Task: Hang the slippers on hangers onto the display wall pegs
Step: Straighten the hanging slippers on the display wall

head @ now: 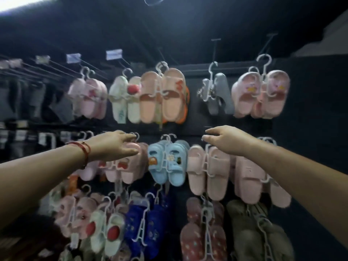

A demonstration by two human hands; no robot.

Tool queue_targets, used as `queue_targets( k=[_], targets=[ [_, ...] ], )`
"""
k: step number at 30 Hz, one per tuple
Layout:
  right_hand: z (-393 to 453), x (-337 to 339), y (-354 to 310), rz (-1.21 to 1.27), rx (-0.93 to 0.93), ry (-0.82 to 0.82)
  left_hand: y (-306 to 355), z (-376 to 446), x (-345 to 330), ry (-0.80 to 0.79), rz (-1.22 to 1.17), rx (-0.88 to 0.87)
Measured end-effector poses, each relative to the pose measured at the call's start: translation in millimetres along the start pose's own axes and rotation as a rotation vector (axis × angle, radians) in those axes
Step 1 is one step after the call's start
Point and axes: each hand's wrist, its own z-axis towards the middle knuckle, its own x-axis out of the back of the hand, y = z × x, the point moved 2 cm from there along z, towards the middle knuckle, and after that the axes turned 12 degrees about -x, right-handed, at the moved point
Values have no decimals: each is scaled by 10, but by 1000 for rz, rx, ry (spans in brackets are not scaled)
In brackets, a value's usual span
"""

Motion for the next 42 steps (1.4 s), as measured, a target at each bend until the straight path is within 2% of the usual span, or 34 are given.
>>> queue_targets(
  k=[6, 10, 17, 23, 32, 42],
  targets=[
    [252, -456, -1586, 29, 102, 7, -1440, -401, 437, -26, 36, 46],
    [474, -833, -2555, 9, 118, -2, -2434, -642, 636, 24, 44, 75],
    [1012, -1280, -3749, -58, 159, -16, -3511, -783, 639, 41, 147, 52],
    [1558, -1587, -4303, -49, 176, 34, -4047, -455, 639, 2, 204, 41],
    [2457, -1919, -4736, -42, 160, 81, -4829, 411, 751, 120, 165, -19],
    [3229, -2084, -5164, -166, 230, 324, -5619, 1334, 572, 272, 193, -119]
  ],
)
